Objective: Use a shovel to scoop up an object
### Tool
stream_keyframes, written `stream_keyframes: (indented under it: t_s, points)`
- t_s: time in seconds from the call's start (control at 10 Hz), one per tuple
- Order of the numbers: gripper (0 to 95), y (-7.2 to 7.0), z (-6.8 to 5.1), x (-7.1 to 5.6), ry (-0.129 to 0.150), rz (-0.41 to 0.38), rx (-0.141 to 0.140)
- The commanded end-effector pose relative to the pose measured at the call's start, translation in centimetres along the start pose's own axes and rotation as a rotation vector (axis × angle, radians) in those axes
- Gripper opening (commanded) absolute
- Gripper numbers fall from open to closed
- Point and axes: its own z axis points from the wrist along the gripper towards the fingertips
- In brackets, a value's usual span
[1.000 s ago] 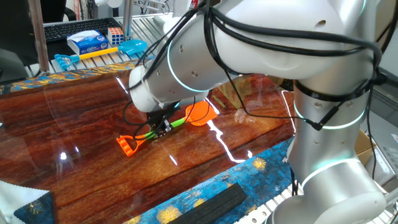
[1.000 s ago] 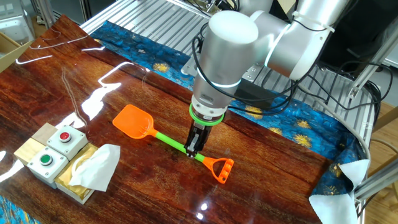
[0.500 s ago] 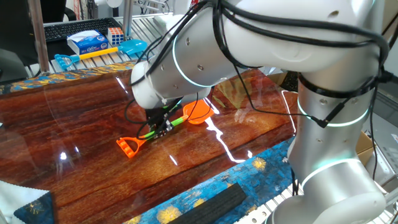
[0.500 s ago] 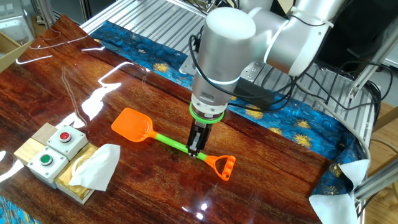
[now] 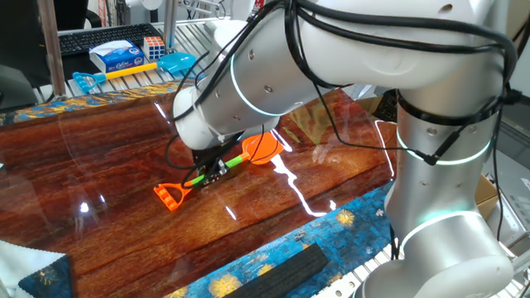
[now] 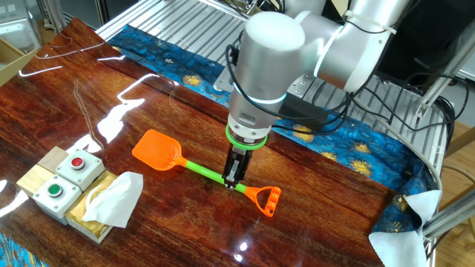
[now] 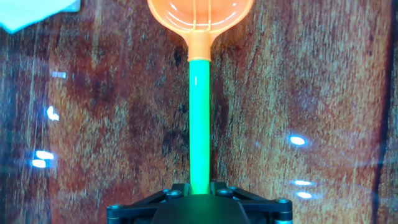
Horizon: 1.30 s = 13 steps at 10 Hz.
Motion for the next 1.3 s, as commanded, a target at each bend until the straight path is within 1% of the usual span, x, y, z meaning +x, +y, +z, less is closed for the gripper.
stream_keyframes:
  t_s: [0.1,0.3,0.4,0.8,1.0,1.1,1.3]
  points:
    - [0.0,-0.1,-0.3,0.0,-0.001,-0.047,-0.007]
    - [0.0,-0.1,-0.7,0.1,0.002,-0.069,-0.008]
    - [0.0,0.0,-1.2,0.2,0.010,-0.068,-0.010]
    - [0.0,0.1,-3.0,0.4,0.013,-0.061,-0.008]
    - [0.0,0.2,-3.9,0.6,0.029,-0.060,-0.005]
    - [0.0,0.3,-4.0,0.7,0.032,-0.055,0.001]
    - [0.0,1.1,-5.1,1.3,0.034,-0.033,0.018]
